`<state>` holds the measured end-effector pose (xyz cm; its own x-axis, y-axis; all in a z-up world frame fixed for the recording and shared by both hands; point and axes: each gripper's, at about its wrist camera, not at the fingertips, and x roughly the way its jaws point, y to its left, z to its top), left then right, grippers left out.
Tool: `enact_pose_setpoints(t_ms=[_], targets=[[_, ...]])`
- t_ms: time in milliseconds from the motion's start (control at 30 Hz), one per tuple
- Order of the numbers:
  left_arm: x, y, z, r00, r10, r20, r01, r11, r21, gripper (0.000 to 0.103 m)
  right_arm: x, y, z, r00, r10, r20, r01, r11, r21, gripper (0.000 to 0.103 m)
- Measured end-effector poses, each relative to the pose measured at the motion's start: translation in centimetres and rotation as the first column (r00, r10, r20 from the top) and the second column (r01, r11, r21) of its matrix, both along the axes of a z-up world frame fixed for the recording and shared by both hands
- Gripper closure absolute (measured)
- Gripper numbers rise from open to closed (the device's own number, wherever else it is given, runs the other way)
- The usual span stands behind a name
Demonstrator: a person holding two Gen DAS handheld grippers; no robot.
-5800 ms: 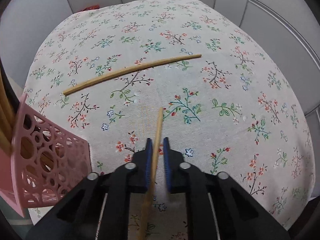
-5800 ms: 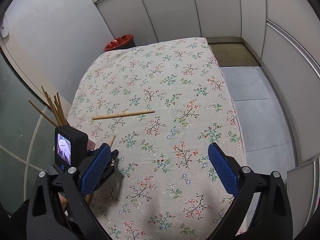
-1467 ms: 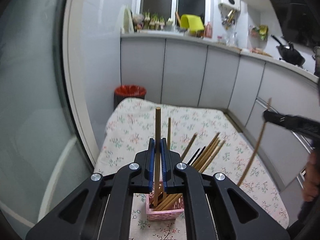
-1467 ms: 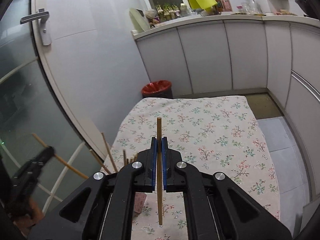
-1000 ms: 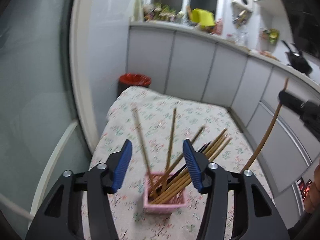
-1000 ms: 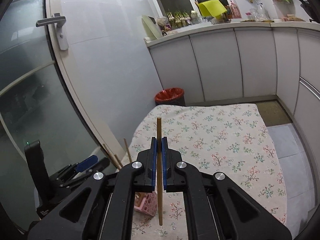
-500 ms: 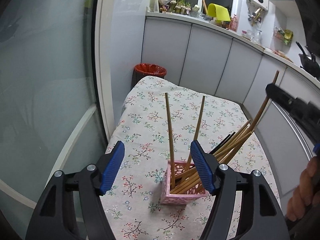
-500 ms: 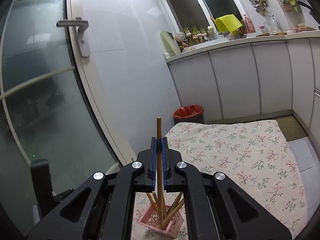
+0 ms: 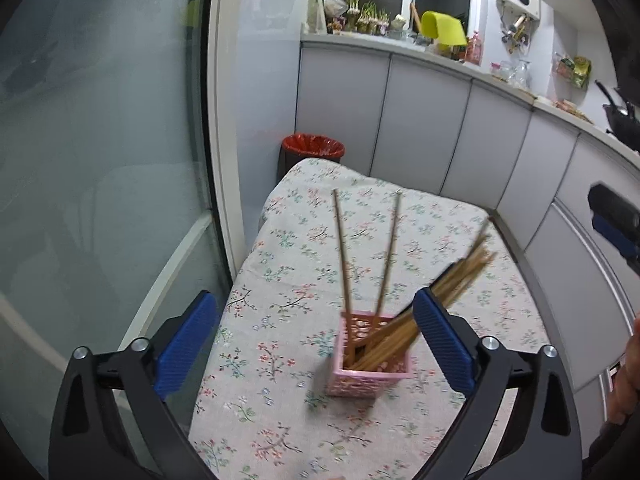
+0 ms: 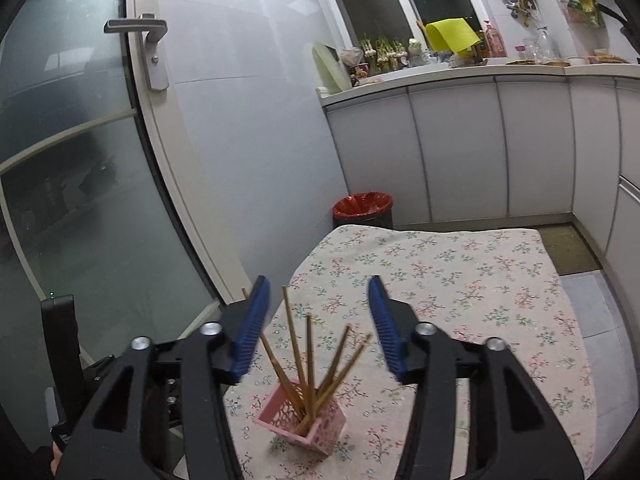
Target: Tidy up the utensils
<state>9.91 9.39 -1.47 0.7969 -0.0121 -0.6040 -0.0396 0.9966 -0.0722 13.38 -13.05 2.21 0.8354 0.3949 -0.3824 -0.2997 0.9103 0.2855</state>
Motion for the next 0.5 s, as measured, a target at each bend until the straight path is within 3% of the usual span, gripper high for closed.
enact_pose_setpoints(t_ms=[67,200,367,500], targets=[[-1.3,-1.1,0.9,1.000,-0.006,0.010,0.006,1.000,-0.007,0.007,-0.9,-1.1,0.5,1.000,-0.019,-0.001,0.019,1.000,-0.013,0.029],[-3.8,-3.5,2.2,1.000,-0.017,0.010,0.016,0.999,0.029,0.007,-3.1,-2.7,1.1,0.998,-0.069,-0.009,0.068,0.995,-0.068,0.008],[-6.5,-6.0,3.5,0.999,-0.008,0.051,0.004,0.996,0.092,0.007,-5.8,-3.8,1.3,0.986,-0.159,-0.053,0.149,0.975,-0.167,0.007],[-7.5,-6.8,3.6,0.999,-0.004,0.043,0.001,0.997,0.071,0.007,-7.8,-4.3,0.9,0.970,-0.222,-0.096,0.189,0.943,-0.273,0.007]])
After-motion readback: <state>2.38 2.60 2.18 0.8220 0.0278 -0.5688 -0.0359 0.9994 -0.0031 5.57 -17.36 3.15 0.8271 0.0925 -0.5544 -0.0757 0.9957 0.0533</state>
